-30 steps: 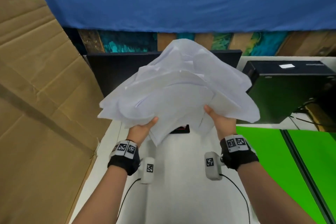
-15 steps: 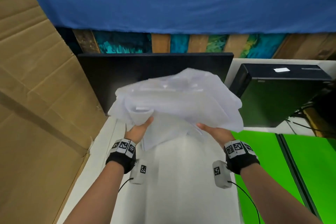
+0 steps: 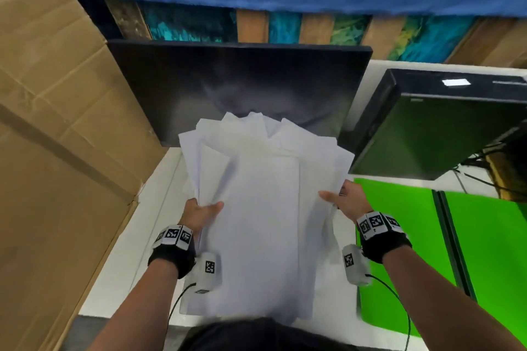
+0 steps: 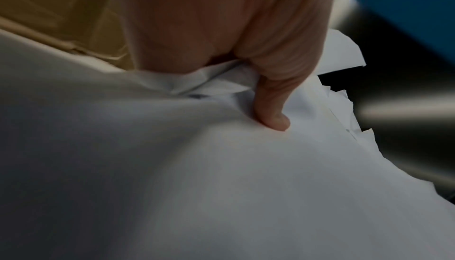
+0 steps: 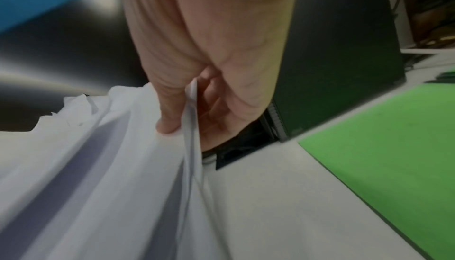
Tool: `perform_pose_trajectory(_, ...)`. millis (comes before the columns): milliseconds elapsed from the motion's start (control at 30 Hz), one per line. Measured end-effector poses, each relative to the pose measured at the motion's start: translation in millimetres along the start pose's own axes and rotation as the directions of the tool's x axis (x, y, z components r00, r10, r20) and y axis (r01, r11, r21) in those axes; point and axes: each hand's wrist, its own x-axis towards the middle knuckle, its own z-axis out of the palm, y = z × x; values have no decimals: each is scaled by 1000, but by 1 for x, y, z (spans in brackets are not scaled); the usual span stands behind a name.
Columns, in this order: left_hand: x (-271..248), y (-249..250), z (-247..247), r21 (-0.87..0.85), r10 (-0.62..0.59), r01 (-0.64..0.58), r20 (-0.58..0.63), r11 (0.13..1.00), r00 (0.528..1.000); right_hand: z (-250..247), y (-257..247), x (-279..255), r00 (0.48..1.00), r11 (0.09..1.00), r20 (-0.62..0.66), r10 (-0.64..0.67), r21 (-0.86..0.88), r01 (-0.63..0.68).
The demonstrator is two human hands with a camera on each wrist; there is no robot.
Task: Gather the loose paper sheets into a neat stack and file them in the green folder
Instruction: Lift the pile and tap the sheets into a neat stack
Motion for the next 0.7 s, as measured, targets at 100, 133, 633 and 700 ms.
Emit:
perform_pose_trajectory(100,6,-41,7,148,-76,80,-30,986,997,16,40,-1,995,989,-6,98,-115,-98)
perform_pose_trajectory(133,1,-42,9,187,-79,84,-33,979,996,19,46,-1,992,986,-25,125,-107,-127)
perform_pose_trajectory(633,-4,-89,23,138,-352,363,-101,921,931,48,70,17,948,509,280,152,-844,168)
perform_pose_trajectory(700,-2,-93,23,100,-368,381,-127,919,921,46,66,22,960,520,271,67,-831,198)
